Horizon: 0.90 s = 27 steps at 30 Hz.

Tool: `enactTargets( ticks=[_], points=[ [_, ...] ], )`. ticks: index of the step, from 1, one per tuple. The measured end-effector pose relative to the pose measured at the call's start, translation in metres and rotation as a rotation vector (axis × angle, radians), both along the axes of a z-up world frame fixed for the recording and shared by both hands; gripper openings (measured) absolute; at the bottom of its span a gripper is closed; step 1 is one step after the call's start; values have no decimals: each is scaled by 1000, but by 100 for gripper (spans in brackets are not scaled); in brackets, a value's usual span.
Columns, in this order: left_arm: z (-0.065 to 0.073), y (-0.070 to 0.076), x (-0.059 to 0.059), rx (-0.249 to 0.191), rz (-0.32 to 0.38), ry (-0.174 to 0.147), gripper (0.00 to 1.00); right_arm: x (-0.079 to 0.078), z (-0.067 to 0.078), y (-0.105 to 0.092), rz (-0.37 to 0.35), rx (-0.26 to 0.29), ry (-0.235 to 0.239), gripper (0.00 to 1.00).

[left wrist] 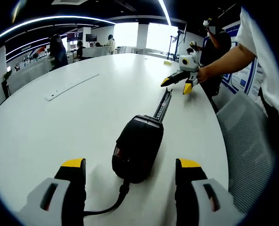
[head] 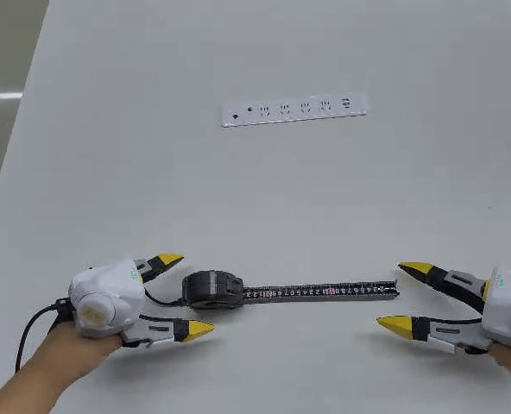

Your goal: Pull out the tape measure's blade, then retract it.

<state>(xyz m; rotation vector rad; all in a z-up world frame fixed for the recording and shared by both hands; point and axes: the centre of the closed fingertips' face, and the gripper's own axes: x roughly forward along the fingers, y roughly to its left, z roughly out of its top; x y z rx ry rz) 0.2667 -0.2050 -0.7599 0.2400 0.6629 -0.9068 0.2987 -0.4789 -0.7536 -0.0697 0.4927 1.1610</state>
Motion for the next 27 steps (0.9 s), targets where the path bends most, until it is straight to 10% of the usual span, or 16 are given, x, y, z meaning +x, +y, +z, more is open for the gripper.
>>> enactTargets(
  ticks=[27],
  points=[
    [17, 20, -17, -39, 198, -48, 79, -10, 11, -5, -165, 37, 7, 74]
  ],
)
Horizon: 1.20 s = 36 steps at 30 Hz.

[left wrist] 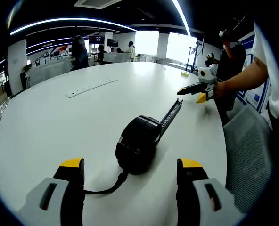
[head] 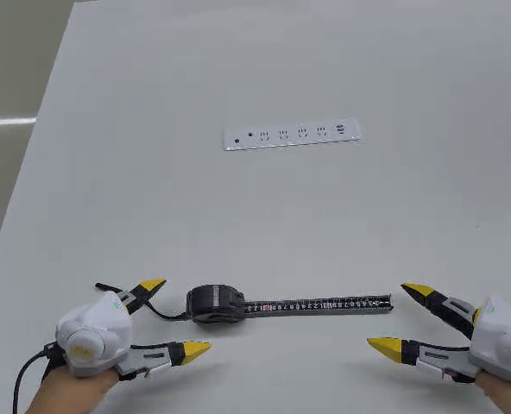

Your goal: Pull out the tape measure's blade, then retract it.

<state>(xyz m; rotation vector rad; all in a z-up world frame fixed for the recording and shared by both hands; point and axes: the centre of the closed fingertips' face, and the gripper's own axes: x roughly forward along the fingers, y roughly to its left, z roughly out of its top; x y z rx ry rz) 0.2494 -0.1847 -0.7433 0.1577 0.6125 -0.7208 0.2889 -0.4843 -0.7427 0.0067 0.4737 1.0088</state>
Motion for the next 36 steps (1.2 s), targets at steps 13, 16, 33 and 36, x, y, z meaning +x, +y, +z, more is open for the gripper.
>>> enactTargets(
  ticks=[13, 16, 33, 36],
  points=[
    [18, 16, -7, -40, 97, -50, 79, -7, 8, 3, -56, 15, -8, 74],
    [16, 17, -11, -32, 102, -52, 79, -9, 8, 2, -68, 9, -6, 74],
    [21, 25, -31, -60, 188, -79, 80, -22, 21, 0, -144, 17, -28, 78],
    [19, 27, -37, -65, 209, -76, 80, -26, 21, 0, -150, 19, -29, 77]
  ],
)
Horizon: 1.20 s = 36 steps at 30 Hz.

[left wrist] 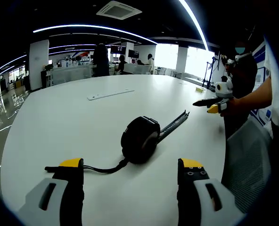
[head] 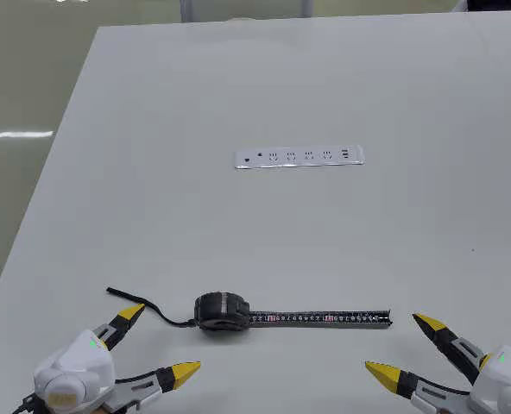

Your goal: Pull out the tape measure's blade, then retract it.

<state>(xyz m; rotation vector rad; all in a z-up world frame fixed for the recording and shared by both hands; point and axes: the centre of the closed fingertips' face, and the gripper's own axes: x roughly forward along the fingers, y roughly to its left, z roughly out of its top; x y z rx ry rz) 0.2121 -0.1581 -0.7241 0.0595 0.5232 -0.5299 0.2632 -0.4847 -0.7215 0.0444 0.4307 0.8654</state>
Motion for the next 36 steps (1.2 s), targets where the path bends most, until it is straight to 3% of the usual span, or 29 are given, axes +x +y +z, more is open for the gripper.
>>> enactTargets(
  ticks=[8, 11, 16, 18, 25, 27, 31, 36],
  points=[
    [1, 3, -20, -8, 24, -4, 80, -6, 6, -4, -33, 11, -14, 77],
    [4, 6, -23, -35, 48, -4, 80, -10, 6, -4, -33, 11, -17, 77],
    [7, 7, -27, -19, 47, -13, 80, -15, 4, -7, -42, 11, -21, 77],
    [12, 7, -28, -41, 60, -22, 80, -17, 5, -8, -50, 15, -22, 77],
    [14, 8, -34, -39, 61, -37, 80, -27, 8, -9, -63, 25, -31, 77],
    [16, 9, -37, -56, 68, -44, 79, -29, 9, -10, -65, 31, -37, 77],
    [16, 10, -41, -43, 67, -45, 79, -32, 11, -8, -65, 34, -45, 76],
    [23, 15, -44, -60, 81, -72, 80, -36, 12, -10, -93, 48, -54, 76]
  ],
)
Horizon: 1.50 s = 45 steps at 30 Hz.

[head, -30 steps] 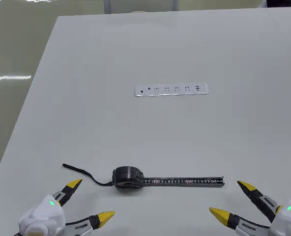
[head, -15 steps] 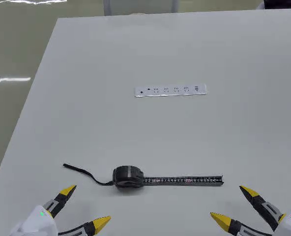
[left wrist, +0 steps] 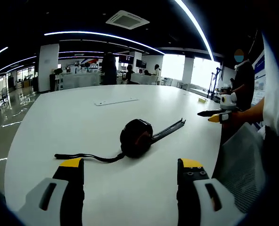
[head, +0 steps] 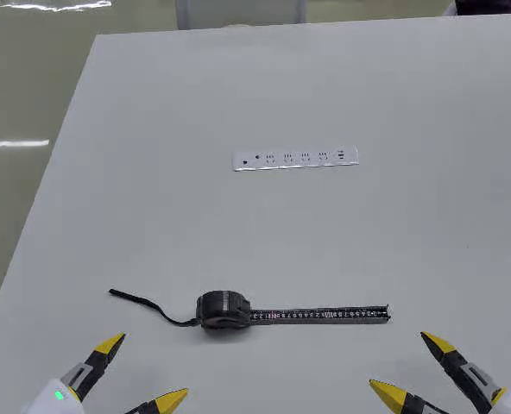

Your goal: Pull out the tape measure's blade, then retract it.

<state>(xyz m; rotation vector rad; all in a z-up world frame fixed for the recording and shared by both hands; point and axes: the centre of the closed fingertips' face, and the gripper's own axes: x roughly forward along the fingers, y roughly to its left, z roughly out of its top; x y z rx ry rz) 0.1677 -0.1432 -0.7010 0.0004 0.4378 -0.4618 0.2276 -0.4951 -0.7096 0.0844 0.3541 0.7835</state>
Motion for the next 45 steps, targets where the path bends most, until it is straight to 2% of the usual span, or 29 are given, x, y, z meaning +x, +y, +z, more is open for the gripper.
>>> enactTargets(
  ticks=[4, 11, 20, 25, 35, 45],
  points=[
    [3, -2, -5, 11, -7, -9, 80, -5, 0, 0, -1, 0, 1, 75],
    [6, -2, -12, -7, 17, -19, 80, -12, 0, -4, -7, -1, 2, 75],
    [3, -2, -20, -16, 29, -3, 80, -19, -3, -7, 1, -15, 5, 76],
    [0, 3, -21, -9, 26, -5, 79, -21, -5, -10, 3, -19, 13, 76],
    [5, -1, -18, -21, 34, -7, 79, -21, -4, -11, -2, -17, 15, 75],
    [1, -7, -14, -9, 28, 14, 79, -18, -5, -9, -1, -14, 17, 75]
  ],
)
